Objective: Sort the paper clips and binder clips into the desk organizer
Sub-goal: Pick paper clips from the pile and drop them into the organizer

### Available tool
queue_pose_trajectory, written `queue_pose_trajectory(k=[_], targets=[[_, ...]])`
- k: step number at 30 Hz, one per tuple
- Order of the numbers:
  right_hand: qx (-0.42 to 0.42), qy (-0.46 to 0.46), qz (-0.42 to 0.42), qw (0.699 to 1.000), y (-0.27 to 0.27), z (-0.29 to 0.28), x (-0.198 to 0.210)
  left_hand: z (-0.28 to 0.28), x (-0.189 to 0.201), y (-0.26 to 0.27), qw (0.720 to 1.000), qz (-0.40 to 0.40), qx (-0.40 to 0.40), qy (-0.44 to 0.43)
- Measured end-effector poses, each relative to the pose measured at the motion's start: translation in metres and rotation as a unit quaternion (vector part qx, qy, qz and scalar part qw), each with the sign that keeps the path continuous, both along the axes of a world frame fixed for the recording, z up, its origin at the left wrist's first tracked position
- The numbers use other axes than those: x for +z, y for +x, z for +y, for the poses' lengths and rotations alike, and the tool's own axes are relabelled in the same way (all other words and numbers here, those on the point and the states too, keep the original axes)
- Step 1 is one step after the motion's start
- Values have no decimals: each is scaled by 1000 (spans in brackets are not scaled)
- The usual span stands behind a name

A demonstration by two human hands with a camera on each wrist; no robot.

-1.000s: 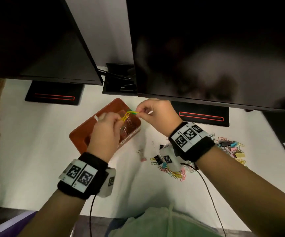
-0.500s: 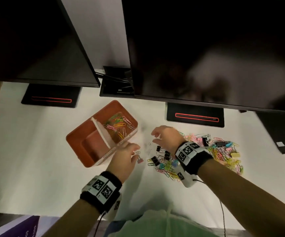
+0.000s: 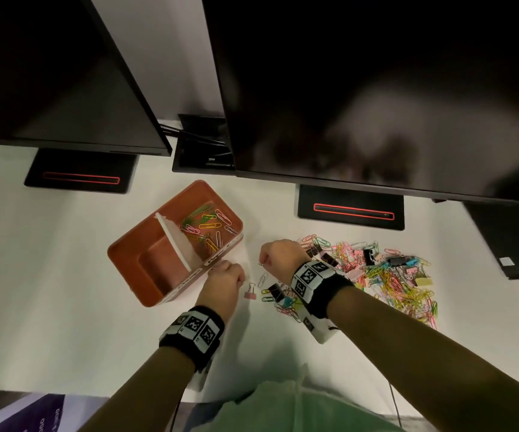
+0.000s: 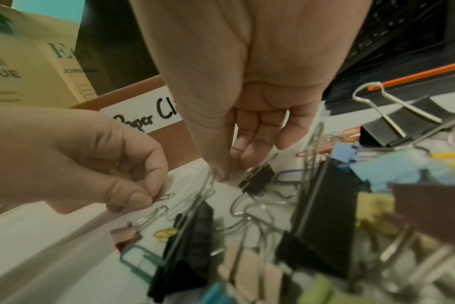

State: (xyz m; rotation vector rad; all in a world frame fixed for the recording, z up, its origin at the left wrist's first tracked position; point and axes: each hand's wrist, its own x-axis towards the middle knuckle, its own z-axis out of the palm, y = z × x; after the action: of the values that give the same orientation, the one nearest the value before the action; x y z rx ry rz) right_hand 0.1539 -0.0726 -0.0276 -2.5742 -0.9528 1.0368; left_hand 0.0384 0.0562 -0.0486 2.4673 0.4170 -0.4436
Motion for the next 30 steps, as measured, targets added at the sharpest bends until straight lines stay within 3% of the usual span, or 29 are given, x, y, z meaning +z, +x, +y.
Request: queue_pose_trajectory(k=[3,7,11,16,20,23,30], targets=[[1,44,-30,999,3,-11,8,3,2,4,1000,11,-11,-21],[-112,95,-86,985,27,-49,14,6,5,9,998,9,-52,-26],[-191,97,-56,975,53,-79,15,1,10,11,998,3,-38,-42],[-119,41,-12,992,57,-61,12,-15,16,11,995,-35,-47,-78],[-39,-19,-7,999,53,-50,7,-28,15,0,994,11,-108,-32],[3,-37,-13,999,43,-48,8,-34,5,-4,992,-9,-124,-1],[-36,10,27,999,34,-49,4,-40,-5,7,993,-61,-89,-45]])
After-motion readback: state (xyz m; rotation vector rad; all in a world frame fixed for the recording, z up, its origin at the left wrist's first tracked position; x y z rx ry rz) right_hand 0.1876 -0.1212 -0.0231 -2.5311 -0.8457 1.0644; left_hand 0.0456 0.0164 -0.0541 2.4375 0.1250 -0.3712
